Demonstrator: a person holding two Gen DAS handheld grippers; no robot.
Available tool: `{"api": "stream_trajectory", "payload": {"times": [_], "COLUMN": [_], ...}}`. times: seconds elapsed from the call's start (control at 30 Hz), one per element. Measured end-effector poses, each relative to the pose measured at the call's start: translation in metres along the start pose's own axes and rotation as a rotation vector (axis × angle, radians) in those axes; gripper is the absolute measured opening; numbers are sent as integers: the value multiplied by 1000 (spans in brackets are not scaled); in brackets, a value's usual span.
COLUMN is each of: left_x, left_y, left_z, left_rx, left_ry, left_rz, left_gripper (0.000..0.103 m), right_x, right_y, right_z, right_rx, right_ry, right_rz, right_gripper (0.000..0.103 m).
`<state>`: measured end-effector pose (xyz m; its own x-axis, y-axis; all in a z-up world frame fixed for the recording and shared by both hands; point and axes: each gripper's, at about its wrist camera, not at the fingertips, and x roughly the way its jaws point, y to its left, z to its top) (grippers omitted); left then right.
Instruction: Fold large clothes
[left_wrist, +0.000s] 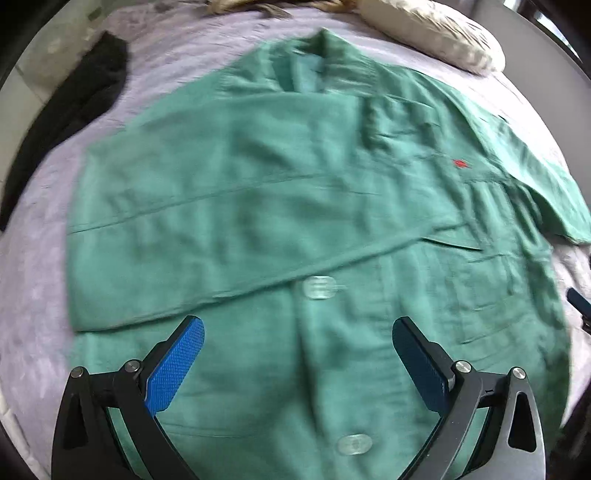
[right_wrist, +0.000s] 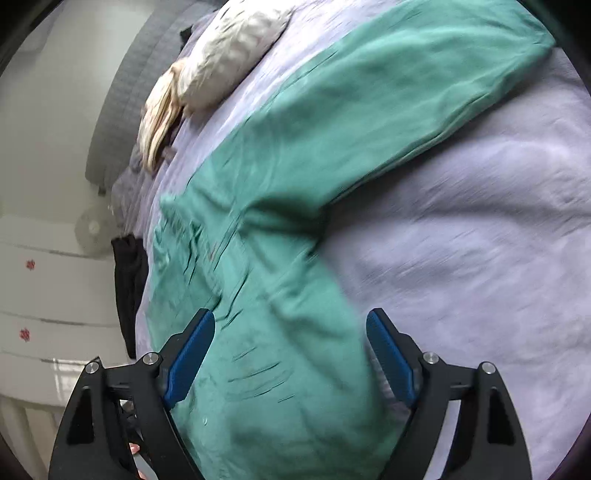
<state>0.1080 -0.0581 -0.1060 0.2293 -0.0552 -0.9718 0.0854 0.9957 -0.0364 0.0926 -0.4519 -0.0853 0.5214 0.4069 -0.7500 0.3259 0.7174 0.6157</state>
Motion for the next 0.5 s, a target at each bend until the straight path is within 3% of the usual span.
{"api": "stream_trajectory", "payload": {"times": [0.1,0.13,0.17,0.5], "left_x": [2,4,5,-1], "left_y": [-29,-40,-50,-116], "left_z": [12,16,19,33], "left_rx": [23,36,44,100], "left_ry": [-4,-1,1,12], "left_rz": [-7,-11,-14,-48], "left_gripper": [102,102,102,102], "right_x": [-15,-19,-24,-46], "right_y": [-21,-27,-35,-92], "right_z": [15,19,25,63], "right_rx": [30,38,52,174], "right_ry": [-36,-46,-58,-141], "right_rz": [-5,-7,-12,-5], "right_gripper": [89,101,103,103]}}
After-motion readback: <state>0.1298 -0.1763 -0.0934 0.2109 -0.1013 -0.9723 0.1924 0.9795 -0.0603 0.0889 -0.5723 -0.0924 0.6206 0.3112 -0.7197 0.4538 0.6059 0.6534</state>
